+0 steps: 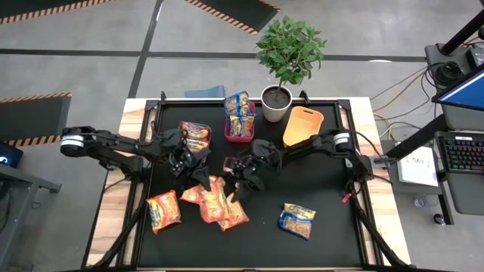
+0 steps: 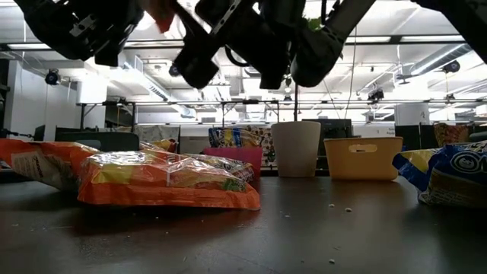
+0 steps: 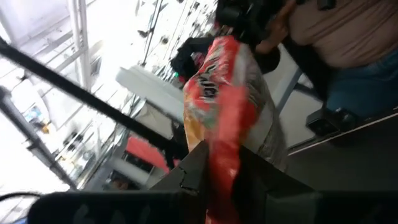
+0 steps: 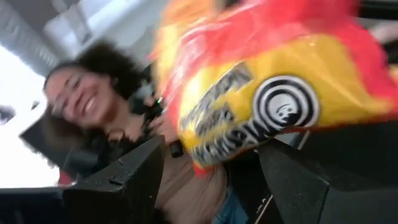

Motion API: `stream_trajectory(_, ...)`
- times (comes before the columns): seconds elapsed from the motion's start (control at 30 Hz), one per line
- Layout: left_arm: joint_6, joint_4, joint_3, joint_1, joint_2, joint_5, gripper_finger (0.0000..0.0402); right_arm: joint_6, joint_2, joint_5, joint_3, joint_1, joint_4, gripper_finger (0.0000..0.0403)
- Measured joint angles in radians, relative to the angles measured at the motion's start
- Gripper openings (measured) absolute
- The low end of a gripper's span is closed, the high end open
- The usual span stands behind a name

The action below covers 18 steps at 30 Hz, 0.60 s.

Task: Sort Maruchan noodles
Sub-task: Put the orange noodle pack into the yellow bin

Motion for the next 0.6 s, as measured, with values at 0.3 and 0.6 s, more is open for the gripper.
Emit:
stream_trajectory(0.3,0.040,-0.027,0.000,0.035,0.000,-0.074,0.0038,0.059,-0.009,0.125,-0.001,0.004,-0.105,0.0244)
stream_trajectory(0.6,-0.186,-0.041,0.000,0.037,-0.001,-0.324,0.0038,0.057,-0.019,0.104,-0.009,0.003,-0.095,0.0214)
